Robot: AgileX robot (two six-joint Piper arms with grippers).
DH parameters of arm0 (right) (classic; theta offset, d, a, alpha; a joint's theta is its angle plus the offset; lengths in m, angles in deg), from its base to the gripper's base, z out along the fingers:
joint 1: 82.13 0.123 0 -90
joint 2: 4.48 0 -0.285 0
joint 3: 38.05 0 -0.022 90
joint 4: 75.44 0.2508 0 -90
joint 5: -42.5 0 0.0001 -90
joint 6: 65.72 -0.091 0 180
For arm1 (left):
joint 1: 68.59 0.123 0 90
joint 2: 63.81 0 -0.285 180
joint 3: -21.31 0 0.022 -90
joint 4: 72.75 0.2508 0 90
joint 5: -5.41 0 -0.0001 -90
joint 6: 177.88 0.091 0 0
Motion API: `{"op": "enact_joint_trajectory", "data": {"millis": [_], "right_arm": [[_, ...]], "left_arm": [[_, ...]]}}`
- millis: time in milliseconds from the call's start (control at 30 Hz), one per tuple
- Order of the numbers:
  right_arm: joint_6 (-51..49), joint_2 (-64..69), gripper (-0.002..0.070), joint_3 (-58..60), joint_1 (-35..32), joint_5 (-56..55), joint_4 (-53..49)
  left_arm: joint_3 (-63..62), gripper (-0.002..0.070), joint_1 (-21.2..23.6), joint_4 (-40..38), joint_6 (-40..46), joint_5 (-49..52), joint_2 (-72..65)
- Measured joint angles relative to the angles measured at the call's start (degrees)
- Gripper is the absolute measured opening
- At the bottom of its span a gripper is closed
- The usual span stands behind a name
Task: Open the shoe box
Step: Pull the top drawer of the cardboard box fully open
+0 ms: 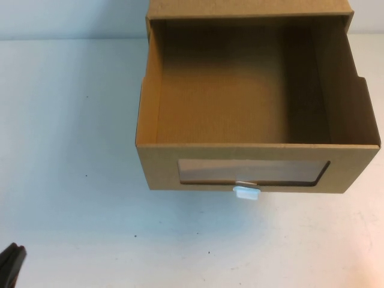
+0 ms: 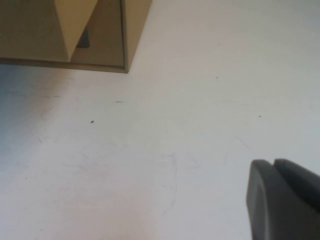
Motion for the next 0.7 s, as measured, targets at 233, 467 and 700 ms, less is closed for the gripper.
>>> {"op": "enact_joint_trajectory", "data": {"millis": [233, 467, 700], "right_arm": [[0.0, 0.0, -0.0013, 0.0, 0.0, 0.0, 0.1], [0.0, 0.0, -0.0013, 0.0, 0.0, 0.1, 0.2], [0.0, 0.0, -0.0013, 0.0, 0.0, 0.1, 0.2]], "left_arm": [[0.0, -0.0004, 9.9, 10.0, -11.7, 1.5, 1.2], [0.0, -0.0004, 16.3, 10.5, -13.8, 9.1, 1.4], [0.0, -0.0004, 16.8, 11.0, -13.9, 13.4, 1.4]]}}
